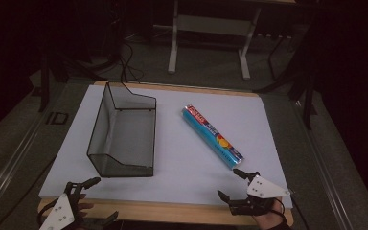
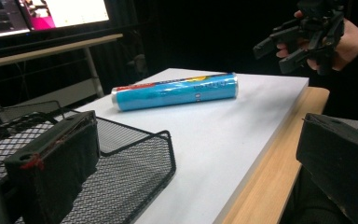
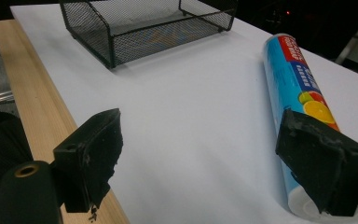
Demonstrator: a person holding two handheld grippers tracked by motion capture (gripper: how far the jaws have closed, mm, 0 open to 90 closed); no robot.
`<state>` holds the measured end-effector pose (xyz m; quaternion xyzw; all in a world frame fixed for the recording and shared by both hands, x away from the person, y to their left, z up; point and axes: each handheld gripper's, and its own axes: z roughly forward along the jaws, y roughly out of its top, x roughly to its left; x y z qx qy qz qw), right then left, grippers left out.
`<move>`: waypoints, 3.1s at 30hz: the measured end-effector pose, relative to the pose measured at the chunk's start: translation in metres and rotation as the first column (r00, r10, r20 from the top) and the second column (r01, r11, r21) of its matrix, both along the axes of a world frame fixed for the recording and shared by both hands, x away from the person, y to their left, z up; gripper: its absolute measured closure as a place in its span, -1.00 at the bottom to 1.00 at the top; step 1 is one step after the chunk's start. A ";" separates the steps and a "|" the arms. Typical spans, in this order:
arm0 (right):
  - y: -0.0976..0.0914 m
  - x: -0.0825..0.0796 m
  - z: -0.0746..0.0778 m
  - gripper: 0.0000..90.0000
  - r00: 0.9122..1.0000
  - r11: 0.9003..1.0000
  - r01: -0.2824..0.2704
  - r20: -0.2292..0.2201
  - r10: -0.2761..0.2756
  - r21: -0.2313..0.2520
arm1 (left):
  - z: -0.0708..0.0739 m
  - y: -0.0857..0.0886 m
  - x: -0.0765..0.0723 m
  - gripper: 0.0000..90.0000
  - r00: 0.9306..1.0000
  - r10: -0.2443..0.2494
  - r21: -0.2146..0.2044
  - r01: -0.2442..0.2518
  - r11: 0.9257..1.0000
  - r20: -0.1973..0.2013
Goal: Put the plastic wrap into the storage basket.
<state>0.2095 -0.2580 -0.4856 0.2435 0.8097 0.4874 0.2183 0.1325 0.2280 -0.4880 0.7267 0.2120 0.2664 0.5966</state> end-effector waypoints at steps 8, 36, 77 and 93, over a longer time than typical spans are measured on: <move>0.006 0.005 -0.002 -0.66 0.999 0.999 -0.034 -0.020 0.034 -0.031 | -0.001 -0.002 -0.001 -1.00 1.000 -0.007 0.015 0.007 1.000 0.005; 0.009 0.019 0.067 -0.76 1.000 0.998 -0.028 0.006 0.028 0.058 | 0.003 -0.017 -0.014 -1.00 0.998 -0.052 0.027 0.052 0.998 -0.022; 0.026 0.161 0.084 -0.78 0.992 0.998 0.062 -0.112 -0.062 -0.004 | 0.004 -0.016 -0.015 -1.00 0.998 -0.069 0.022 0.069 0.997 -0.009; 0.032 0.205 0.053 -0.77 0.952 0.988 0.083 -0.283 -0.117 -0.129 | 0.004 -0.016 -0.015 -1.00 0.997 -0.075 0.032 0.075 0.997 -0.011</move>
